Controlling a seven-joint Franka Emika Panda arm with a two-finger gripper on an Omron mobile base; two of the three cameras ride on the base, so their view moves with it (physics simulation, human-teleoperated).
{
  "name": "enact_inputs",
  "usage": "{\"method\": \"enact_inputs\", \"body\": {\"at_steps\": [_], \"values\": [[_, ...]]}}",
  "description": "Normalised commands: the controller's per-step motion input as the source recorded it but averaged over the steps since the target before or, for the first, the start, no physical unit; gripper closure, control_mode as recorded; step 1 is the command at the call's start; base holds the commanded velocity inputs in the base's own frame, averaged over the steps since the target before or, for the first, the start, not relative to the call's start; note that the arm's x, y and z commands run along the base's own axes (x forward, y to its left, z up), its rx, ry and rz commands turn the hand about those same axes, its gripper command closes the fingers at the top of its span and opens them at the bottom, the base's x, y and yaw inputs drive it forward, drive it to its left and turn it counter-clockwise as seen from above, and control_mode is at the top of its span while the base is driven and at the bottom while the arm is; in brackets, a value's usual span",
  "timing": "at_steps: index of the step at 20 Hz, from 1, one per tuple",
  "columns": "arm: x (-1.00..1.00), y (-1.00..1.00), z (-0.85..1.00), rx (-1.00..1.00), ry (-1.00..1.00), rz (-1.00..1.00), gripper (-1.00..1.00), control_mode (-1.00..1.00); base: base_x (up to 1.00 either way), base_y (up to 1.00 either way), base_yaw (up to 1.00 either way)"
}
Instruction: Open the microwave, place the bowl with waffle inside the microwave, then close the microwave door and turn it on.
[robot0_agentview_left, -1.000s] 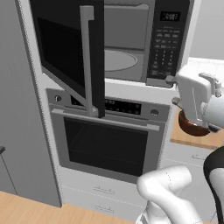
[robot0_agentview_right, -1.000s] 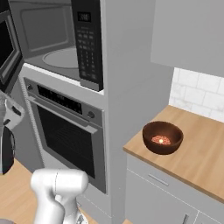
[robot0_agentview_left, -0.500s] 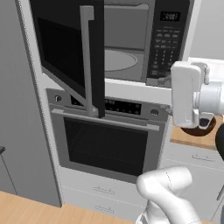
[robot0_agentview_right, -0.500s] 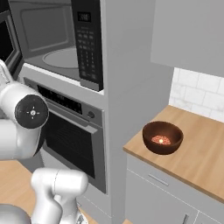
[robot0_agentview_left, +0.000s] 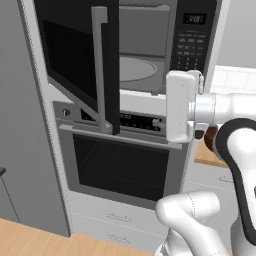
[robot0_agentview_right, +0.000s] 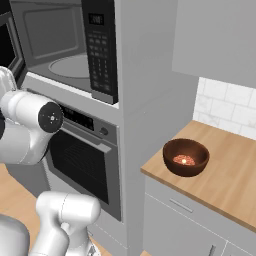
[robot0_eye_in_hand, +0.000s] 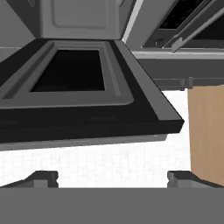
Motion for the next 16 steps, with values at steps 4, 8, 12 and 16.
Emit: {"method": "enact_inputs", "body": {"at_steps": [4, 8, 12, 16], "values": [[0.56, -0.08, 0.0, 0.21, -0.03, 0.09, -1.0, -1.0, 0.0, 0.0, 0.0], [0.54, -0.06, -0.03, 0.1, -0.01, 0.06, -1.0, -1.0, 0.0, 0.0, 0.0], [0.52, 0.02, -0.09, 0.0, 0.0, 0.06, -1.0, -1.0, 0.0, 0.0, 0.0], [0.31, 0.15, -0.04, 0.0, 0.0, 0.04, -1.0, -1.0, 0.0, 0.0, 0.0]]}}
